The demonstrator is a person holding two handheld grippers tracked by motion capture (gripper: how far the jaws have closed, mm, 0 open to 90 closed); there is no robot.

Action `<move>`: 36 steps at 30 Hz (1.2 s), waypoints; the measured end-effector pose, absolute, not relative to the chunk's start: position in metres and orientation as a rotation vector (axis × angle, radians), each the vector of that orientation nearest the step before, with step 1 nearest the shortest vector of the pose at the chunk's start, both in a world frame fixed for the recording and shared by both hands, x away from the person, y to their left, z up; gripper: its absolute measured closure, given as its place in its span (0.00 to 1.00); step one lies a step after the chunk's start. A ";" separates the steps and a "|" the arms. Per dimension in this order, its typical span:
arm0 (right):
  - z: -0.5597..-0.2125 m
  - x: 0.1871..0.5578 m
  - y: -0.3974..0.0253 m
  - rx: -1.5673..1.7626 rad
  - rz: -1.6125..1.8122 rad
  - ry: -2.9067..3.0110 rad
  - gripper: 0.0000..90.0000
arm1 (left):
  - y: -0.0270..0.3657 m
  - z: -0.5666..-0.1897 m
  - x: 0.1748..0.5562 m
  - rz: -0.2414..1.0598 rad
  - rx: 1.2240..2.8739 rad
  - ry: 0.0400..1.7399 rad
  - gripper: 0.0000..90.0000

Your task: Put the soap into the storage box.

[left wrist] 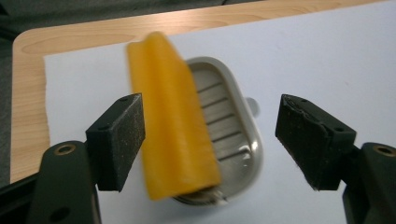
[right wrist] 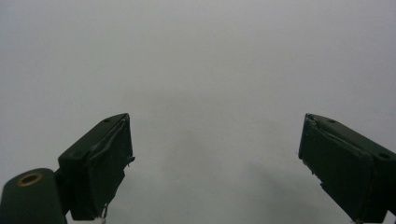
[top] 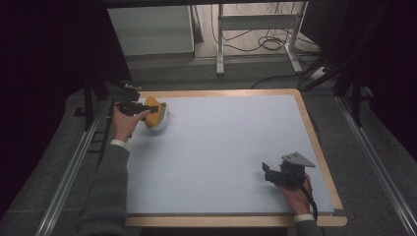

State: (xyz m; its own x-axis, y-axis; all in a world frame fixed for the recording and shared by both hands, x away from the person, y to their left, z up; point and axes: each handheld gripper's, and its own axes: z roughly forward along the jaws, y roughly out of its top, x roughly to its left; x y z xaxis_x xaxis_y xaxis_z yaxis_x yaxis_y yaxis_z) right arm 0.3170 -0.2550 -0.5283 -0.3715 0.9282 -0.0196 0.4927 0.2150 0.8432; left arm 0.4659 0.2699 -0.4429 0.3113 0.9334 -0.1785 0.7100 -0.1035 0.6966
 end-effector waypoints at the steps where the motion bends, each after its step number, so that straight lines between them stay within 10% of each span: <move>1: -0.528 0.317 -0.255 1.309 1.056 1.956 0.11 | 0.269 -0.442 0.462 0.385 1.885 1.440 0.27; 36: -0.528 0.317 -0.254 1.302 1.052 1.959 0.11 | 0.234 -0.504 0.325 0.229 2.004 1.147 0.28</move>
State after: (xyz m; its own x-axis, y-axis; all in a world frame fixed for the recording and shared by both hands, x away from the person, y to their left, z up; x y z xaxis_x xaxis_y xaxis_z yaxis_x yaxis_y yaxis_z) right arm 0.3166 -0.2544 -0.5283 -0.3740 0.9271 -0.0262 0.4899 0.2215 0.8432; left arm 0.3247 0.2344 -0.5038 0.5728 0.7901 -0.2182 0.6454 -0.2707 0.7142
